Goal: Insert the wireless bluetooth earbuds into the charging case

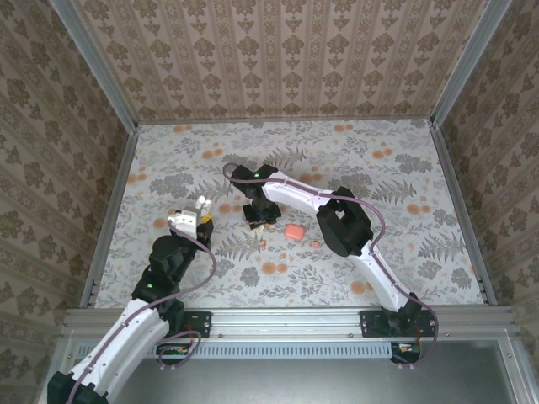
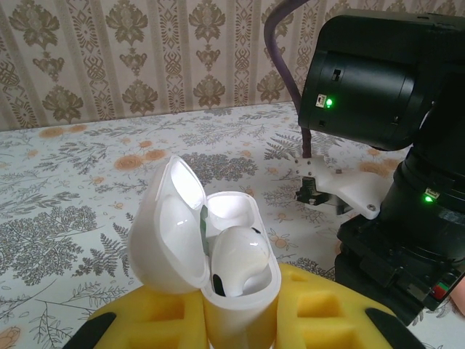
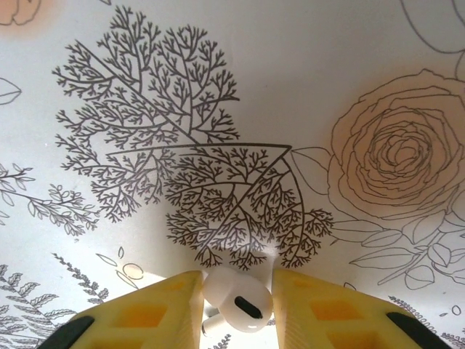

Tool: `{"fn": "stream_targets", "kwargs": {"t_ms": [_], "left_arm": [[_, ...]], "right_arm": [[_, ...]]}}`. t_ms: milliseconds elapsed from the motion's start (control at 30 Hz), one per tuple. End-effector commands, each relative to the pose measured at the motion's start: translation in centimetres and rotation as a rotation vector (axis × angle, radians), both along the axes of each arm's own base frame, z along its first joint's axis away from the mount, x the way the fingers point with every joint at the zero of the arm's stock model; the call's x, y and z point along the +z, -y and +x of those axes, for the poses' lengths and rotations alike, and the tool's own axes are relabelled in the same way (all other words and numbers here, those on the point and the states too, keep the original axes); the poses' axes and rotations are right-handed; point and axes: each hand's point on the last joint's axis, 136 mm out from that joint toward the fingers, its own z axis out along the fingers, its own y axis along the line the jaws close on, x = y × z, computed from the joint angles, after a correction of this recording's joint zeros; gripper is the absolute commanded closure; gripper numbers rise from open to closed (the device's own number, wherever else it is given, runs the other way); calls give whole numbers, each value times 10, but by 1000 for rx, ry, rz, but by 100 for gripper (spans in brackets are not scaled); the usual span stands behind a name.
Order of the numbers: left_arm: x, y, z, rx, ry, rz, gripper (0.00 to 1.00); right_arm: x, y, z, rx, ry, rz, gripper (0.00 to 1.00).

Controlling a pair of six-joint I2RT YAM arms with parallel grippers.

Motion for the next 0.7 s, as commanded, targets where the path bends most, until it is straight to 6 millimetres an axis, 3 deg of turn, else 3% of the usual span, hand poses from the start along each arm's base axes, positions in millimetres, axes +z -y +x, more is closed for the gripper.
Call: {"fn": "stream_targets", "kwargs": {"t_ms": [0,300,667], "left_arm": [[6,0,0,-1,25,-29,94],[2,0,0,-2,11,-28,94],[-13,17,3,-75,-57,-53,94]], "right_arm": [[-8,3,0,-11,3,-43,69],[11,3,6,12,100,-34,75],[60,13,11,16,348,114,76]]}}
